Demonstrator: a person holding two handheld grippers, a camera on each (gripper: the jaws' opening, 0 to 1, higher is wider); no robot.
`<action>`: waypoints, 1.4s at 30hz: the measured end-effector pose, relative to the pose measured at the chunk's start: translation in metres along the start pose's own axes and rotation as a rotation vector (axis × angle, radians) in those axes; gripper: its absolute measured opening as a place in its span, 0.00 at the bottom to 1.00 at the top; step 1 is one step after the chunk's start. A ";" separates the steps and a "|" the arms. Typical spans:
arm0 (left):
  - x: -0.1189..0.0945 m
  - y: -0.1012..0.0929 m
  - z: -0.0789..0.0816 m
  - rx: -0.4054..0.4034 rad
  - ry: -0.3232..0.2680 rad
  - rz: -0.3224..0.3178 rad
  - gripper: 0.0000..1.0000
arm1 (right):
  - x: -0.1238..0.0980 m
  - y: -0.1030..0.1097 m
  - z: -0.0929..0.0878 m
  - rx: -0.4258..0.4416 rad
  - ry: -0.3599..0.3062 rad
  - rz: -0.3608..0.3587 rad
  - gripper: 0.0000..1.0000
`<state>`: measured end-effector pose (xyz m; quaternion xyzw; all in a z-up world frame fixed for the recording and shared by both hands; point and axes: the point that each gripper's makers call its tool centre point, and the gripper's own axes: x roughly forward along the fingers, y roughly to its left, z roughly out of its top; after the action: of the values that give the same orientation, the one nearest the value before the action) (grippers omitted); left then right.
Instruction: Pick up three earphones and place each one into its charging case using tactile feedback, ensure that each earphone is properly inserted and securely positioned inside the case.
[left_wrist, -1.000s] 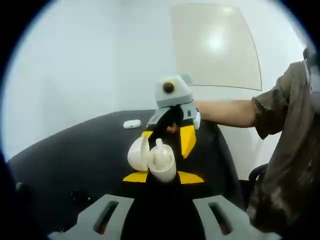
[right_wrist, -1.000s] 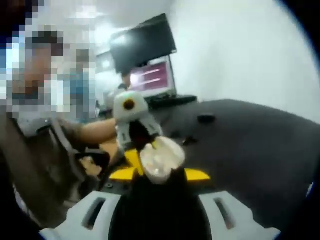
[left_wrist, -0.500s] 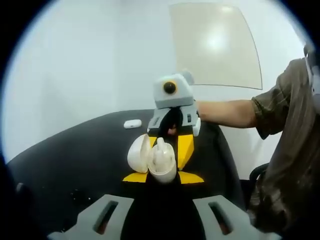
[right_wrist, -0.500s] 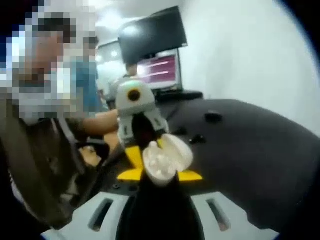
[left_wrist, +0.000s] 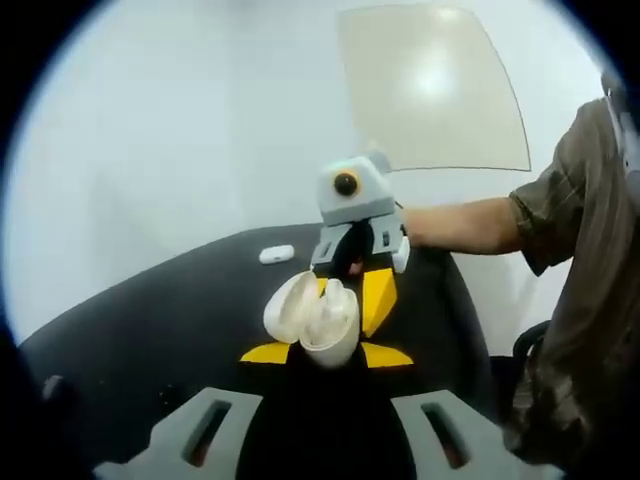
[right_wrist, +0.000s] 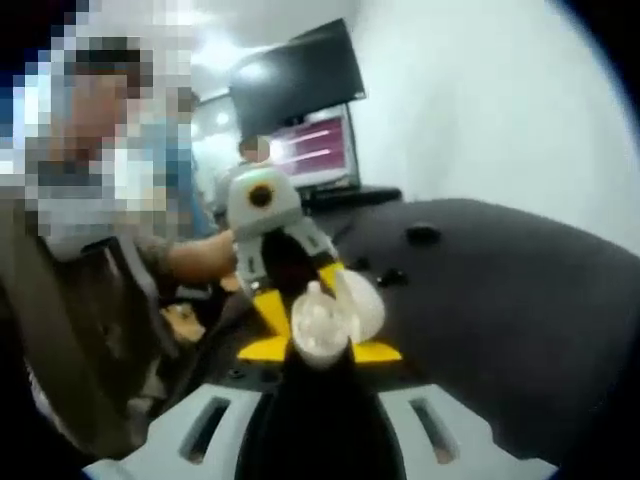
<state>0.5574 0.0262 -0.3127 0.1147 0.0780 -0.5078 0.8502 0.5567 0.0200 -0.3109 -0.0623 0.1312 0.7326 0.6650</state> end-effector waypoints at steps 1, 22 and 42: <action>0.000 -0.001 0.000 -0.005 -0.002 -0.003 0.23 | 0.000 0.000 0.000 -0.003 -0.002 -0.001 0.22; 0.006 0.006 0.006 0.143 -0.046 0.003 0.31 | 0.007 0.001 0.002 0.073 0.001 0.021 0.22; -0.075 0.078 0.076 -0.260 -0.642 0.206 0.22 | -0.008 -0.032 0.007 -0.002 -0.067 -0.166 0.55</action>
<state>0.5922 0.1043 -0.2124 -0.1522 -0.1411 -0.4155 0.8856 0.5897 0.0170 -0.3056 -0.0490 0.1025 0.6767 0.7274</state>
